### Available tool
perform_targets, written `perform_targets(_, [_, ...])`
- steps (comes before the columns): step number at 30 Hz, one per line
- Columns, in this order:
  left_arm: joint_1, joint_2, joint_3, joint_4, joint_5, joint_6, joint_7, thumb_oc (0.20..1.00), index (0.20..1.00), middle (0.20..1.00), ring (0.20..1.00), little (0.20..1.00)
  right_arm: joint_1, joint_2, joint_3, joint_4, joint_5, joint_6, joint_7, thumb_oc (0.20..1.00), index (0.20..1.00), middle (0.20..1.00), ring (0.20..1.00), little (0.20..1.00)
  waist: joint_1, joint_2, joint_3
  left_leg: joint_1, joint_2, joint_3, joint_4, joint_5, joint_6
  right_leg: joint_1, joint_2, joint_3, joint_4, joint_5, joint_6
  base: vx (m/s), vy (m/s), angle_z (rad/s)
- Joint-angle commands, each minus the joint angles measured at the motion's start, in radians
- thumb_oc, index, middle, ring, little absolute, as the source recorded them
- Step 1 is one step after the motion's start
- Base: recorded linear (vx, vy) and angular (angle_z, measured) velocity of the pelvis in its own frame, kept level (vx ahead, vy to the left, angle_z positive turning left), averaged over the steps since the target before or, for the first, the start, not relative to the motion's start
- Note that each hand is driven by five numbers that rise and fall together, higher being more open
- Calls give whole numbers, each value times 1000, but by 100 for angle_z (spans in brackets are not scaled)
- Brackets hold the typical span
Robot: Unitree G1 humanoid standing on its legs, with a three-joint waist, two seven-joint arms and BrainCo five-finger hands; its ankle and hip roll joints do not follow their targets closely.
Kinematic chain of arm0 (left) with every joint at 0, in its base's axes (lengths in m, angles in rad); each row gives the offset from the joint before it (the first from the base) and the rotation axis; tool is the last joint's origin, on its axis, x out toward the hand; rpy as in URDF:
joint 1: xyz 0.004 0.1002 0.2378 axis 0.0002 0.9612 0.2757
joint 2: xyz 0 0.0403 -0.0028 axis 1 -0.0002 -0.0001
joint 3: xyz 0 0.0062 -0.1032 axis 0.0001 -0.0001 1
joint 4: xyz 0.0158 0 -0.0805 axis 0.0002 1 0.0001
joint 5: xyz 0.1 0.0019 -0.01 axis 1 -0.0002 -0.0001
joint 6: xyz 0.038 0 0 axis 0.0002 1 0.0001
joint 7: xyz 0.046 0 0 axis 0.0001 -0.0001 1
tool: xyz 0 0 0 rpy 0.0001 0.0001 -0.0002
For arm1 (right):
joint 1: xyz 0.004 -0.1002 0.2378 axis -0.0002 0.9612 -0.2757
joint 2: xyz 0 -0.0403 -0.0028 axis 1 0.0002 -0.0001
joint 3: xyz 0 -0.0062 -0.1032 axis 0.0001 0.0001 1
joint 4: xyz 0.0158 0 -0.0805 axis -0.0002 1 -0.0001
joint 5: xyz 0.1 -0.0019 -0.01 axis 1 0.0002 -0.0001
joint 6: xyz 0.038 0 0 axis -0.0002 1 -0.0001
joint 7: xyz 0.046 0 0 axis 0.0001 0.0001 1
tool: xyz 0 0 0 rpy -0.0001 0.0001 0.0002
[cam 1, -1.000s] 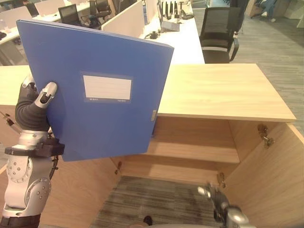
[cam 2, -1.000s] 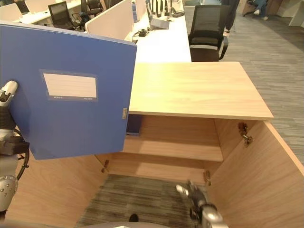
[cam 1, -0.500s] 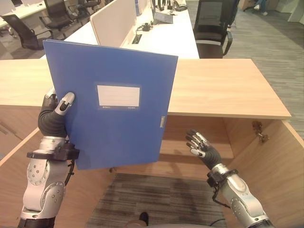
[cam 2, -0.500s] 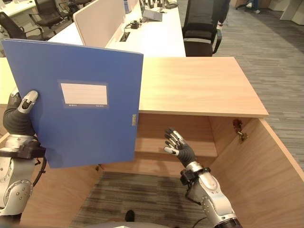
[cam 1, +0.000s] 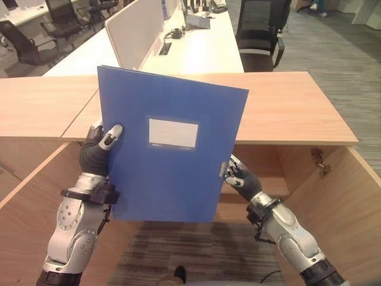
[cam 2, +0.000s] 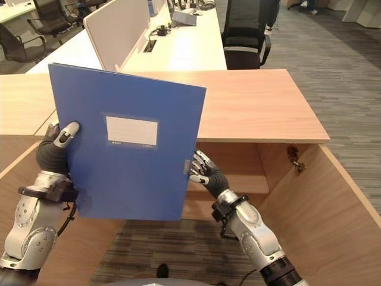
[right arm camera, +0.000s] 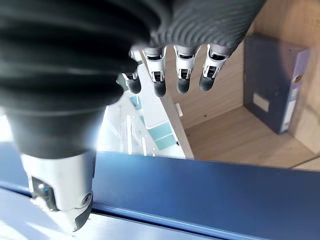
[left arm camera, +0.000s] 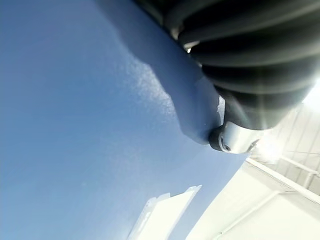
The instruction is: Put the empty folder in the office cabinet
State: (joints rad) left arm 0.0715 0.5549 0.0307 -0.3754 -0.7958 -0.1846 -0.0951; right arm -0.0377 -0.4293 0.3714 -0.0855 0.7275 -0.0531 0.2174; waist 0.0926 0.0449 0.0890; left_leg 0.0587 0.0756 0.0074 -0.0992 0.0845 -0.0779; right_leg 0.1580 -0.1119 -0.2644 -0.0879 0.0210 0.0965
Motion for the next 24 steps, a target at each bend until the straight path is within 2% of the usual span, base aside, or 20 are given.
perform_targets(1, [-109,23,-7,-24,-6,-36,-16,200,200,200,200,200,-90,38,37,-77,49,-35,2,1000,1000,1000,1000,1000,-7,-36,3,60,21,40,12,-97,-22,8,-40,55,7,-42,53,0,0,0])
perform_targets(12, [-151,-3,-115,-27,-43,-2,-39,200,200,200,200,200,-115,60,77,-71,93,-20,1,1000,1000,1000,1000,1000,-13,-39,7,60,18,41,12,-99,-19,6,-40,57,10,-42,54,0,0,0])
perform_targets(24, [-187,4,-203,-23,-85,30,-71,200,200,200,200,200,-141,59,128,-79,157,6,28,1000,1000,1000,1000,1000,-19,-44,11,61,18,43,12,-99,-18,5,-40,59,13,-42,54,0,0,0])
